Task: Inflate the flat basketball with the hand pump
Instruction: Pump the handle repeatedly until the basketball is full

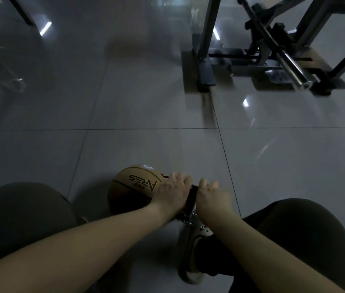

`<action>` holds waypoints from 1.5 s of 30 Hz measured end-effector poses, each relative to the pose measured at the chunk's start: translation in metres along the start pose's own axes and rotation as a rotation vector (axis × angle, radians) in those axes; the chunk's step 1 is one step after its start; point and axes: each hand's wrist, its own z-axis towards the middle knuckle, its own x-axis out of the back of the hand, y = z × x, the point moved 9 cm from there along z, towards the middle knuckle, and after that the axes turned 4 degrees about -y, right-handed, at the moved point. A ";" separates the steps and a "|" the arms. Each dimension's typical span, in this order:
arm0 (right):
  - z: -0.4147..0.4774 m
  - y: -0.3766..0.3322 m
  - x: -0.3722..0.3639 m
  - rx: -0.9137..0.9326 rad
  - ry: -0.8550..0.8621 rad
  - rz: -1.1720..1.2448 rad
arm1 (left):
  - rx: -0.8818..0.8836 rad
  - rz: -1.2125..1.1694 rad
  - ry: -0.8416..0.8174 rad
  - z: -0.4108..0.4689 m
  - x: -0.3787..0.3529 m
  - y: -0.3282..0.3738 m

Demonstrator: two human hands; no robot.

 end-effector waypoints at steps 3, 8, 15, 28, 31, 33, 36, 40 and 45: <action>0.013 -0.004 -0.029 0.003 -0.076 -0.072 | 0.012 0.031 -0.132 -0.006 -0.021 0.004; 0.019 -0.002 -0.037 -0.007 -0.076 -0.007 | 0.015 0.020 -0.138 -0.006 -0.020 0.007; -0.002 0.007 -0.010 -0.102 0.031 0.290 | 0.046 -0.044 -0.151 -0.009 -0.007 0.002; -0.032 0.015 0.080 -0.097 0.675 0.285 | 0.062 -0.219 0.316 -0.012 0.093 -0.018; -0.018 0.018 0.058 -0.125 0.510 0.230 | 0.064 -0.145 0.236 -0.005 0.057 -0.011; -0.011 0.022 0.042 -0.155 0.395 0.215 | 0.054 -0.096 0.186 -0.001 0.037 -0.008; 0.001 0.015 0.022 -0.120 0.238 0.187 | 0.050 -0.076 0.102 0.003 0.012 -0.007; 0.015 0.007 -0.011 -0.070 0.057 0.096 | 0.042 -0.009 0.031 0.002 -0.013 -0.004; 0.018 0.006 -0.039 -0.101 -0.046 0.147 | 0.028 -0.007 -0.154 -0.009 -0.034 0.003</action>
